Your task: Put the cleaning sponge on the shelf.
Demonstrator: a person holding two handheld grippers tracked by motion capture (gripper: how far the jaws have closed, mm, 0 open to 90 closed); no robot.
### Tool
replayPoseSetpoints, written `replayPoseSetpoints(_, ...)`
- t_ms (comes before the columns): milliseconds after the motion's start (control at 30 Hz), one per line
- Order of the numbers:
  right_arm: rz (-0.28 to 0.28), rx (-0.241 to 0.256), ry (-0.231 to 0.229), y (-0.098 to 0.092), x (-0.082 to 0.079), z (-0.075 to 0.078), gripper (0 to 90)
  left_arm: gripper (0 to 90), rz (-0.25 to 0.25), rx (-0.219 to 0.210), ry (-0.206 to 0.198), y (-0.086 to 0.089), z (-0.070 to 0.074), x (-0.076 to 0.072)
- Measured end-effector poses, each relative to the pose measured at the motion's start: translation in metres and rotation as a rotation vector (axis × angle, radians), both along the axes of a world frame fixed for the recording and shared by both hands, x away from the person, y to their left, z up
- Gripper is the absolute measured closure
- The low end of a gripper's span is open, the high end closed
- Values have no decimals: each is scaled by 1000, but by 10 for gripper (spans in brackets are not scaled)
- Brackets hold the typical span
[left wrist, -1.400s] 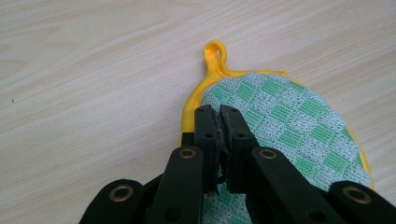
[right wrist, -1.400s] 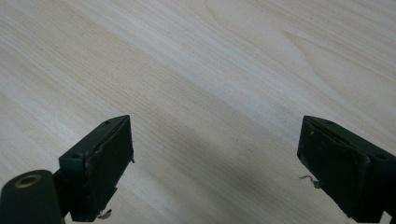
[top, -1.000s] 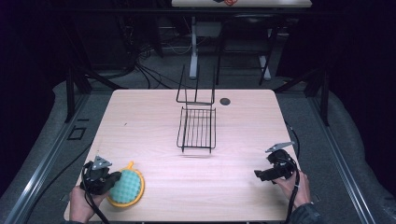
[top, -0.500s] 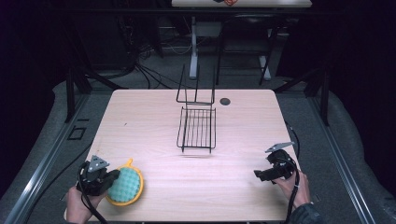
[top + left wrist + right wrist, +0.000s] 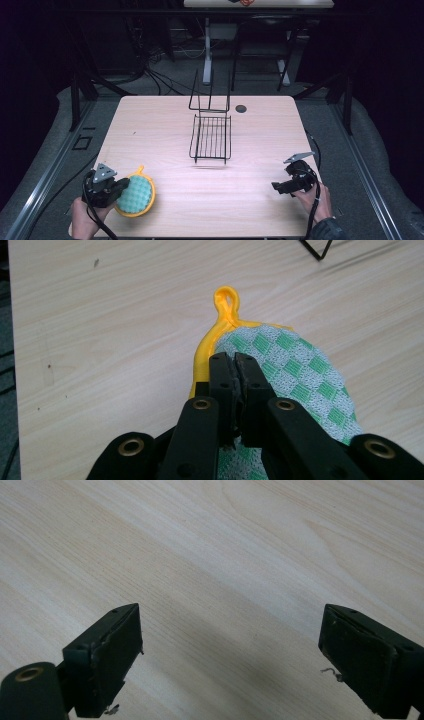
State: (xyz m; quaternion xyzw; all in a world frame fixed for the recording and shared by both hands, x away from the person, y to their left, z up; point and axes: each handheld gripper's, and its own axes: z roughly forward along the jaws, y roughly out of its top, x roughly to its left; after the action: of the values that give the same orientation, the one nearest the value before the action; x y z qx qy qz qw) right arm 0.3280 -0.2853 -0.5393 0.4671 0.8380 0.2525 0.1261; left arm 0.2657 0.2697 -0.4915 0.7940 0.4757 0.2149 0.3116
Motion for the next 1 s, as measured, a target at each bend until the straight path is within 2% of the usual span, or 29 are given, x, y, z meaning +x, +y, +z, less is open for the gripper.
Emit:
replayPoseSetpoints(200,1,-6,0,0,1,0,98,875,-8,-9,-26,-4,6,2)
replayPoseSetpoints(700,1,-7,-5,0,1,0,99,875,-27,-29,-43,-13,14,7)
replayPoseSetpoints(1000,2,-1,-6,1,1,0,99,875,-53,-31,-58,-24,21,17)
